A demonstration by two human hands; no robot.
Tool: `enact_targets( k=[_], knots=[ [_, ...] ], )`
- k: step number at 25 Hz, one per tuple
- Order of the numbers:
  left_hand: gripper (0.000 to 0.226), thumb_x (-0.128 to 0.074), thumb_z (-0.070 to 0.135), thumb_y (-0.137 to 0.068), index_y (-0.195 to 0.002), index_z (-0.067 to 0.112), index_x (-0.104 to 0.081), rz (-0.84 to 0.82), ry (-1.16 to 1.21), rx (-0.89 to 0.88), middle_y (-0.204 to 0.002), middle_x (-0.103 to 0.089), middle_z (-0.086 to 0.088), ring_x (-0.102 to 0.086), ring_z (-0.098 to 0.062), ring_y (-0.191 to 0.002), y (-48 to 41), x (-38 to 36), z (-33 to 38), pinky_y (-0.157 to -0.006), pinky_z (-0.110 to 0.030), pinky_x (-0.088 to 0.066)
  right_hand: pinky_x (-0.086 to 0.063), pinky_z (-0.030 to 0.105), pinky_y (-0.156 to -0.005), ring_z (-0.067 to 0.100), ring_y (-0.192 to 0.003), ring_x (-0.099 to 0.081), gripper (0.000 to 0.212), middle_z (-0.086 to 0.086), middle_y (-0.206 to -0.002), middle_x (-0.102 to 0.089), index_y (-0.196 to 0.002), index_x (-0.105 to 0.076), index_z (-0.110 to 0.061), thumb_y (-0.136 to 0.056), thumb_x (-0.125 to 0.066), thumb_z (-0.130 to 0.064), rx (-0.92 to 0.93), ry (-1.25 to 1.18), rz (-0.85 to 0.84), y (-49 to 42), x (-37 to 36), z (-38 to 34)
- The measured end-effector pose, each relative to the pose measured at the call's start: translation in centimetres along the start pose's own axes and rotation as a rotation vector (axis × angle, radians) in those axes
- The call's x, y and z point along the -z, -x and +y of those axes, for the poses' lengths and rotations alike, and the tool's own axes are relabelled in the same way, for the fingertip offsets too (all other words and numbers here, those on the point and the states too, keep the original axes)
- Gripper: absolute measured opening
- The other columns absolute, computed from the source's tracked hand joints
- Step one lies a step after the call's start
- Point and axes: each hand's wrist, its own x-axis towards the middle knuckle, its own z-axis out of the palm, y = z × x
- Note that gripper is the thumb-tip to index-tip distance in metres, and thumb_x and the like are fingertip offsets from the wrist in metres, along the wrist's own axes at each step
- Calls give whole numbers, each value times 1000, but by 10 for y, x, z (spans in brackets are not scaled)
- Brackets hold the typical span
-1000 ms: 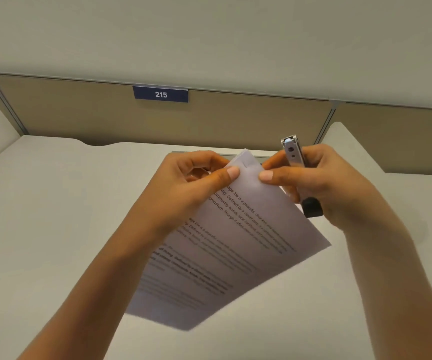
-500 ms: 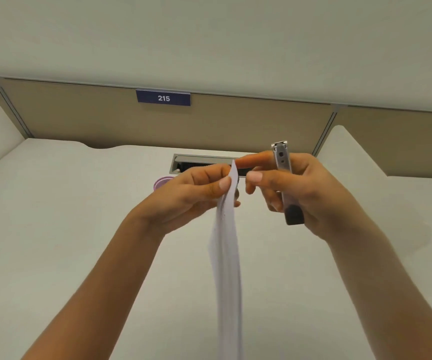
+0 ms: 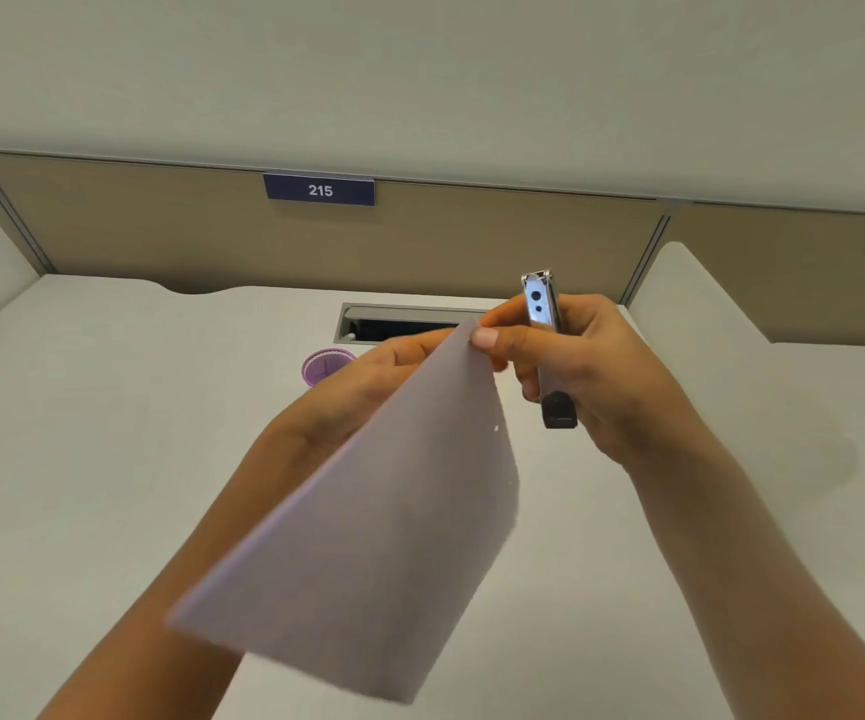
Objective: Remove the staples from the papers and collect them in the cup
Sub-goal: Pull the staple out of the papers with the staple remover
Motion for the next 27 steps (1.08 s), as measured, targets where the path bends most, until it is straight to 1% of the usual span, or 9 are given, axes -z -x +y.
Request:
enact_targets(
  k=[2, 4, 6, 7, 9, 11, 19, 22, 27],
  knots=[
    [32, -45, 31, -96, -120, 22, -63, 74, -197, -1, -97, -74, 6, -71, -8, -84, 6, 11, 10, -66, -17, -54, -52, 21, -56, 5, -46, -53, 7, -8, -49, -58, -74, -72, -18, -81, -72, -22, -35, 19, 33, -2, 4, -1],
    [46, -41, 50, -93, -118, 19, -65, 80, -268, 4, -114, -71, -2, -68, -17, -104, 15, 21, 22, -80, -27, -55, -50, 23, -57, 7, -44, -51, 9, -7, -47, -57, -77, -72, -13, -82, -71, -21, -69, 27, 40, -3, 6, -2],
    [51, -43, 56, -92, -116, 17, -67, 56, -375, -15, -117, -70, -7, -66, -25, -109, 24, 23, 37, -92, -44, -54, -45, 24, -52, 8, -42, -49, 12, -4, -48, -56, -78, -72, -9, -81, -71, -20, -101, 13, 26, -4, 7, -2],
    [45, -48, 53, -92, -115, 19, -68, 42, -484, -28, -114, -72, -5, -67, -24, -107, 26, 21, 45, -93, -47, -53, -44, 24, -49, 9, -41, -48, 13, -3, -48, -56, -76, -71, -8, -81, -71, -20, -120, -8, 9, -4, 6, -1],
    [29, -58, 43, -90, -109, 25, -70, 52, -670, -44, -105, -75, 1, -71, -17, -98, 27, 15, 55, -86, -34, -57, -42, 22, -45, 9, -41, -46, 14, -4, -46, -55, -71, -69, -9, -82, -70, -18, -155, -67, -32, -4, 3, 0],
    [17, -63, 36, -89, -98, 27, -73, 123, -738, -78, -95, -77, 5, -72, -9, -87, 27, 8, 57, -75, -18, -55, -41, 22, -43, 9, -40, -45, 18, -3, -46, -53, -65, -67, -13, -82, -69, -17, -175, -135, -69, -4, 0, 1],
    [20, -65, 41, -82, -90, 25, -75, 262, -661, -47, -85, -77, 6, -73, -12, -78, 30, -5, 47, -63, -18, -57, -43, 23, -44, 11, -43, -45, 12, -1, -47, -51, -69, -71, -15, -74, -71, -26, -188, -206, -91, 4, -3, 6],
    [21, -66, 43, -80, -88, 27, -75, 319, -633, -38, -83, -76, 11, -72, -7, -75, 30, -9, 40, -55, -10, -50, -45, 22, -45, 11, -44, -47, 15, -1, -47, -52, -71, -70, -15, -71, -71, -30, -205, -181, -66, 6, -6, 9],
    [13, -67, 39, -82, -83, 29, -74, 420, -602, -33, -79, -74, 17, -70, 0, -73, 32, -11, 26, -52, -3, -45, -48, 19, -46, 9, -45, -51, 13, -9, -50, -59, -86, -69, -14, -82, -69, -27, -219, -95, 1, 9, -11, 16]
  ],
)
